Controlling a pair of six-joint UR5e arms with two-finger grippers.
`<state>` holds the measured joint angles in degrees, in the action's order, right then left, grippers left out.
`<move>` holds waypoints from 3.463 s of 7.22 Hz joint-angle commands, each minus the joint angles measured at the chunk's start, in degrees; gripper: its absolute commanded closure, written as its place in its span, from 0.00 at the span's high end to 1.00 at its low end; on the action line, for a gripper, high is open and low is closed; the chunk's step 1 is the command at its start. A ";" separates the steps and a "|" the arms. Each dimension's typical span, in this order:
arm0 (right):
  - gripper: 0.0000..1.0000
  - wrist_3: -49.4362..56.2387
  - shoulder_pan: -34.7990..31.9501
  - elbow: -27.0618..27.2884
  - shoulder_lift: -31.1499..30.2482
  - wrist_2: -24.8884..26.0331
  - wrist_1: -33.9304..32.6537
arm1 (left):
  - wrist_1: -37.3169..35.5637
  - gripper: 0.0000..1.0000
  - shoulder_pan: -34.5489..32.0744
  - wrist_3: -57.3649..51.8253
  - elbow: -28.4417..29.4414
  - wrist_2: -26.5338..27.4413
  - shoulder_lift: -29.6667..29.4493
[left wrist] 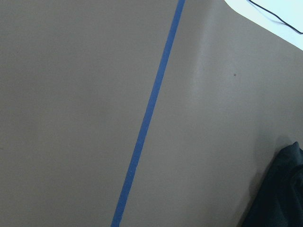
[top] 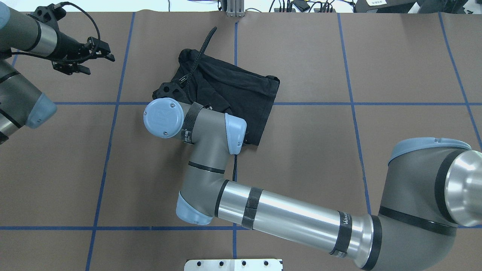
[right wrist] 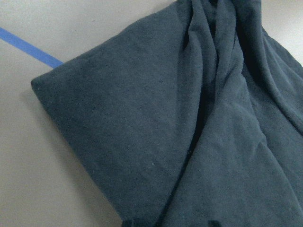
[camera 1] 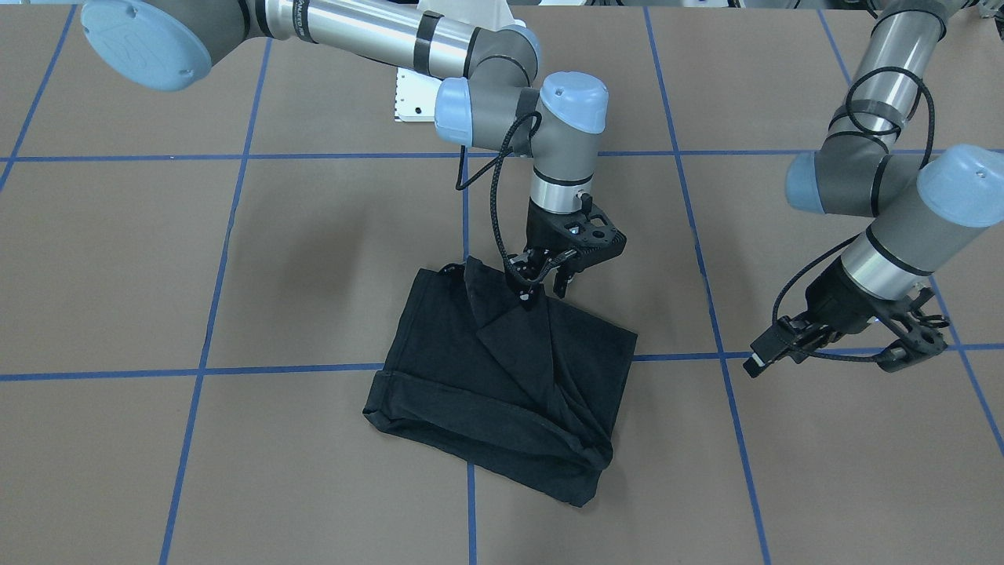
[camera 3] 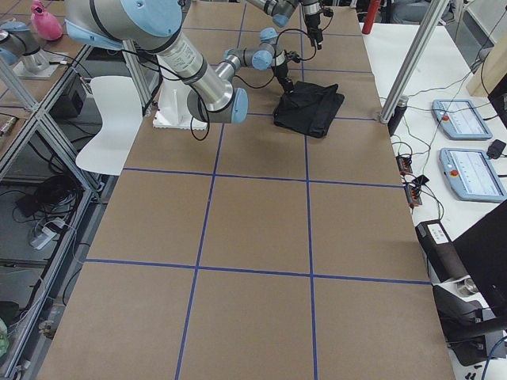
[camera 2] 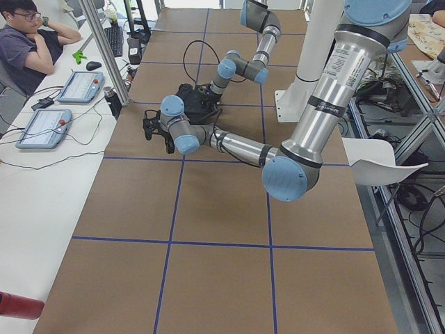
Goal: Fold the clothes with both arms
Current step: 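Lower the right gripper onto the folded shirt and press it flat while the left withdraws, then push the folded shirt away from the robot with the right gripper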
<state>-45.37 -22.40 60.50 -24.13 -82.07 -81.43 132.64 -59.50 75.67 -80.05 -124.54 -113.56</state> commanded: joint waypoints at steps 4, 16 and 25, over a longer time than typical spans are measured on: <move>0.17 0.02 0.26 -0.20 -0.13 0.42 0.04 | -0.01 1.00 0.00 0.09 -0.01 -0.09 0.00; 0.00 14.76 -13.97 5.33 -6.87 -8.72 0.48 | -8.42 1.00 0.53 0.88 -6.85 -0.62 -0.79; 0.89 17.51 -19.08 4.10 -13.75 -11.54 7.07 | -9.50 1.00 0.71 0.79 -7.66 -0.53 -1.41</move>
<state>-27.60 -41.22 64.69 -37.87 -93.33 -74.43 123.14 -58.80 76.54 -87.72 -125.07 -114.96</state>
